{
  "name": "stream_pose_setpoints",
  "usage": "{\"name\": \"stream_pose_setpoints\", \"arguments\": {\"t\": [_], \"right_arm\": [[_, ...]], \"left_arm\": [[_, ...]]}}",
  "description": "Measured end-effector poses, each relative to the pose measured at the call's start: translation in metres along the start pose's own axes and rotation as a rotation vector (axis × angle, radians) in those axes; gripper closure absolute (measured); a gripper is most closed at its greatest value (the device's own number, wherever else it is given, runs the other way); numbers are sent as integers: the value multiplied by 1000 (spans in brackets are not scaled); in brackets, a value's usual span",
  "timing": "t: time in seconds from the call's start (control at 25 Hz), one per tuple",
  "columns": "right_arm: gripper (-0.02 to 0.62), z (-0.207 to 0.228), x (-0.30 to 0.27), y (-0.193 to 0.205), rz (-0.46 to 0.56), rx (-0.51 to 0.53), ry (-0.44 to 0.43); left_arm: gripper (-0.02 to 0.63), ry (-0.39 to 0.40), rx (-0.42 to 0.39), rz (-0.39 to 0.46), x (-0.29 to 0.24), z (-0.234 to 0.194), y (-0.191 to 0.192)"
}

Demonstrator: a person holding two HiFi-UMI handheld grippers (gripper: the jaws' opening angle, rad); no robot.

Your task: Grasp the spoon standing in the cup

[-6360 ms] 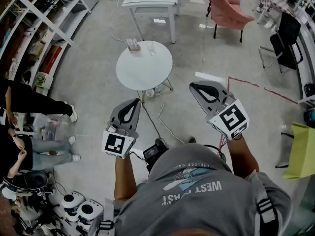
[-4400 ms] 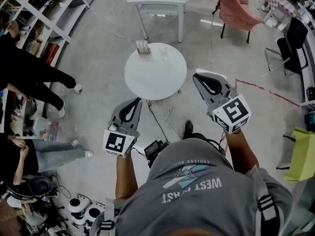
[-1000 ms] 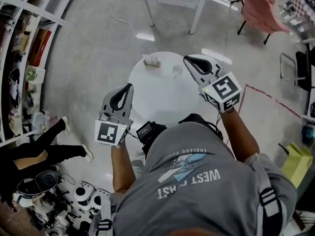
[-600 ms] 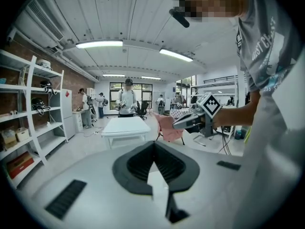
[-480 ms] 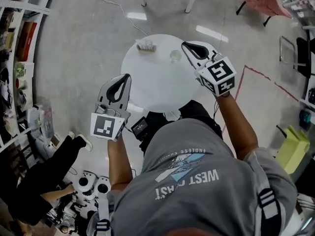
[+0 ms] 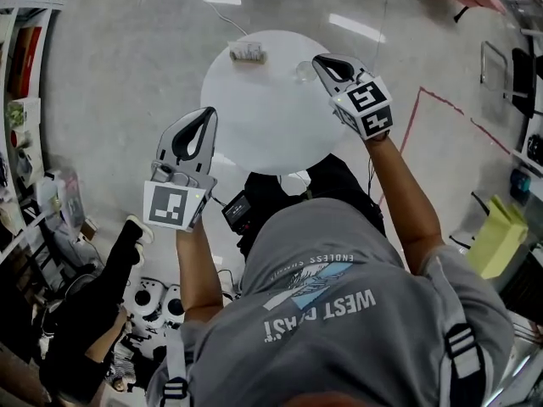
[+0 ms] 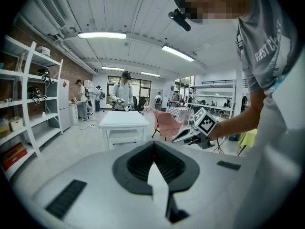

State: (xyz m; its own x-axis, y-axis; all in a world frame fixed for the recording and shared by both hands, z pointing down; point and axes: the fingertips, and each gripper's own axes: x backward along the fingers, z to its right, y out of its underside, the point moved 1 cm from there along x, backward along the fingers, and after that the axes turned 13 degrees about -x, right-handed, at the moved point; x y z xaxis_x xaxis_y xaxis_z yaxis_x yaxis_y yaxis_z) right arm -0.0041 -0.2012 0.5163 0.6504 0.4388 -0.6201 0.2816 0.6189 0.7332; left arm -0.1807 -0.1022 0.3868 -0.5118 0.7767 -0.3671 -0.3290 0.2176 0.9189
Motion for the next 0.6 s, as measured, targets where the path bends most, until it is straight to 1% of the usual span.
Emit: {"name": "stream_pose_setpoints", "arguments": {"t": [0.2, 0.32, 0.4, 0.48, 0.6], "right_arm": [[591, 18, -19, 35, -71, -10, 39], [590, 26, -28, 55, -115, -5, 51], [589, 33, -34, 64, -140, 7, 59], [583, 38, -41, 69, -159, 15, 68], [560, 41, -49, 76, -178, 18, 76]], "left_arm": [[603, 11, -12, -13, -7, -1, 14], [601, 15, 0, -18, -8, 4, 20], [603, 10, 14, -27, -12, 6, 22], [602, 8, 8, -48, -13, 4, 28], [603, 18, 3, -39, -14, 6, 34]]}}
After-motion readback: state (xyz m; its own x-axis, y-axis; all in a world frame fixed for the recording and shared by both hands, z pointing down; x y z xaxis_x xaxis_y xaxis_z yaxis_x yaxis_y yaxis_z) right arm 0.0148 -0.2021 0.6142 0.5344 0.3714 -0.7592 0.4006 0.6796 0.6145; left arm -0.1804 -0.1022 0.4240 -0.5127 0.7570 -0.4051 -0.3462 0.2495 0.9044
